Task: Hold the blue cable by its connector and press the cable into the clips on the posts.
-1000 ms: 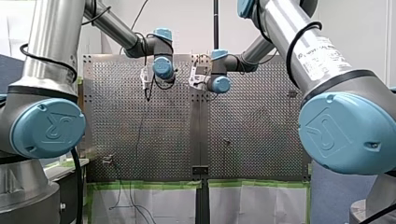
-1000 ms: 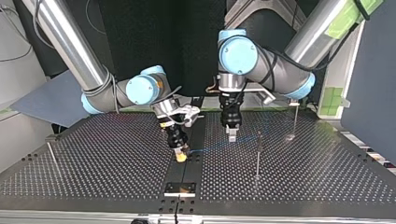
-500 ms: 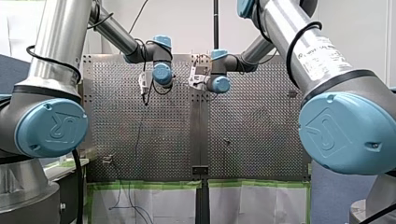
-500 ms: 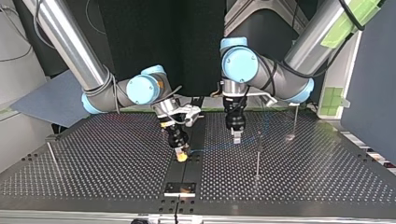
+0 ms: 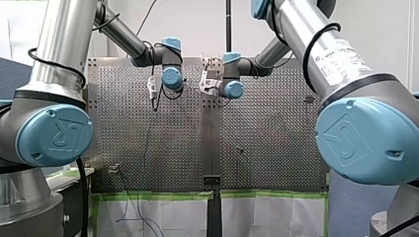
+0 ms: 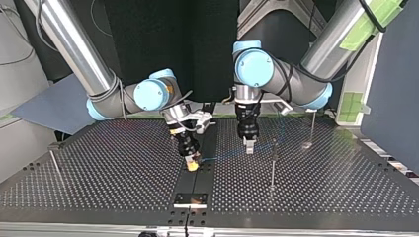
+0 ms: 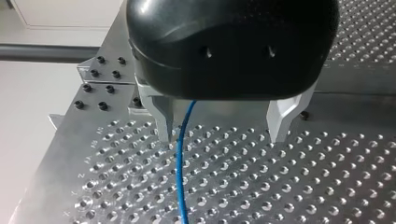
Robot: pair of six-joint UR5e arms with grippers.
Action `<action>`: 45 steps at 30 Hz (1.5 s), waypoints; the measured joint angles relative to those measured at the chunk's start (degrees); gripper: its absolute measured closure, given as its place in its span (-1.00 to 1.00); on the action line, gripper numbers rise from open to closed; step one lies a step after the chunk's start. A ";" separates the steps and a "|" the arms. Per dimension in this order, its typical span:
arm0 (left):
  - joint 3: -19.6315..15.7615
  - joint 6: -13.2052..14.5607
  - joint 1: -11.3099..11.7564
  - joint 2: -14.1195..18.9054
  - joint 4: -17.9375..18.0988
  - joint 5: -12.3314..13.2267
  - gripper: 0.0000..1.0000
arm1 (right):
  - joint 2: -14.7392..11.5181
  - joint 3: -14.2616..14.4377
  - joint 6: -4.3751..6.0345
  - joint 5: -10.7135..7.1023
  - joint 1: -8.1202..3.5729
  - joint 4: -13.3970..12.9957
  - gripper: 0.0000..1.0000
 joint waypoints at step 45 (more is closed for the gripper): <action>5.14 2.74 0.56 -0.96 -2.10 -2.21 -1.00 | 0.01 0.03 -0.18 -0.08 0.65 0.39 1.00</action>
